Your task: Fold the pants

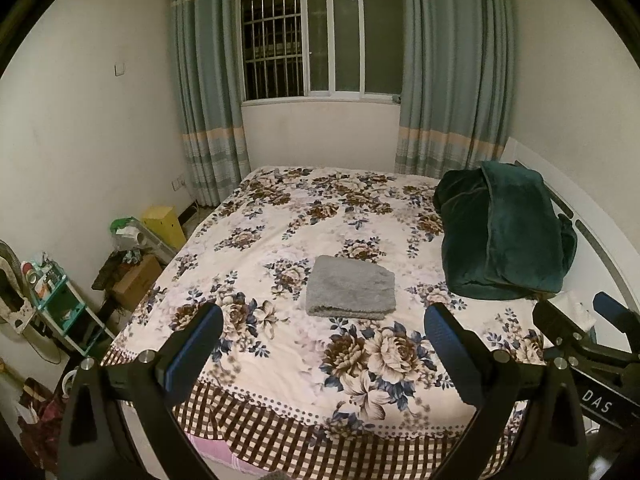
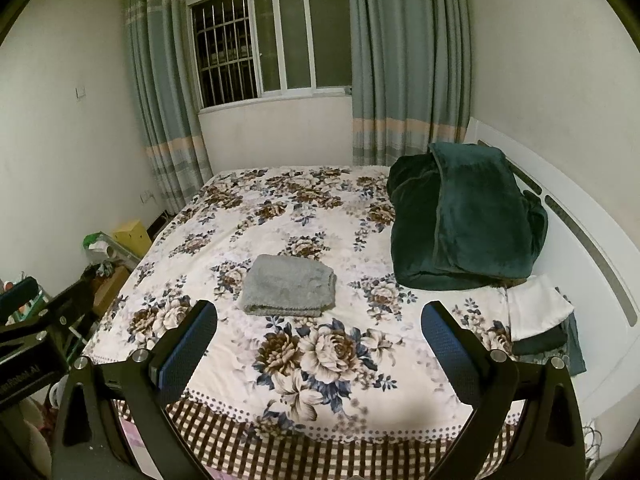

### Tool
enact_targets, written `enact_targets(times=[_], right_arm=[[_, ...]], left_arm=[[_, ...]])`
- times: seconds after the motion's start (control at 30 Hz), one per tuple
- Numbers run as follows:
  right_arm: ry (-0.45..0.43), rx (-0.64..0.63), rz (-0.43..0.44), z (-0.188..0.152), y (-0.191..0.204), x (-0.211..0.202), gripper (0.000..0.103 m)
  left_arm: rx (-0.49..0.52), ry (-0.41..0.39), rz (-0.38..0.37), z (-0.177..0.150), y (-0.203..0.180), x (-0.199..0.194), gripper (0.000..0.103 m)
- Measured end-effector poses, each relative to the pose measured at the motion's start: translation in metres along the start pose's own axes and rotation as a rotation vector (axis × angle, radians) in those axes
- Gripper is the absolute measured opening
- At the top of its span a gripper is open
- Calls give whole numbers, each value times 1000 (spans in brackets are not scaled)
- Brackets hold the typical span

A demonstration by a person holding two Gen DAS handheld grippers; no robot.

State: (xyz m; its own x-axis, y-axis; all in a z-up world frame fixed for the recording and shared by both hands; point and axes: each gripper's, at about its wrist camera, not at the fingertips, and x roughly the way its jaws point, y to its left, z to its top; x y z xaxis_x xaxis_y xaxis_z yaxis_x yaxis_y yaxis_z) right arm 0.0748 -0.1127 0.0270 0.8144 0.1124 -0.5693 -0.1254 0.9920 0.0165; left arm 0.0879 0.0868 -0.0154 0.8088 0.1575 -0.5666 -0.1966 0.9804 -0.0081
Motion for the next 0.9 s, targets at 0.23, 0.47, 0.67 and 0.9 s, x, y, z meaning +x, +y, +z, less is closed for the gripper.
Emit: enact_targets(times=[0.23, 0.47, 0.67, 0.9], right_arm=[[-5, 0, -4, -1, 0, -2, 103], [-8, 7, -2, 1, -2, -4, 103], [-6, 10, -2, 1, -4, -4, 103], [-7, 9, -3, 0, -4, -4, 103]], left_arm=[[-2, 1, 2, -1, -1, -1, 103], [1, 0, 4, 0, -3, -1, 103], [0, -1, 7, -1, -3, -1, 103], [-7, 4, 7, -3, -1, -2, 103]])
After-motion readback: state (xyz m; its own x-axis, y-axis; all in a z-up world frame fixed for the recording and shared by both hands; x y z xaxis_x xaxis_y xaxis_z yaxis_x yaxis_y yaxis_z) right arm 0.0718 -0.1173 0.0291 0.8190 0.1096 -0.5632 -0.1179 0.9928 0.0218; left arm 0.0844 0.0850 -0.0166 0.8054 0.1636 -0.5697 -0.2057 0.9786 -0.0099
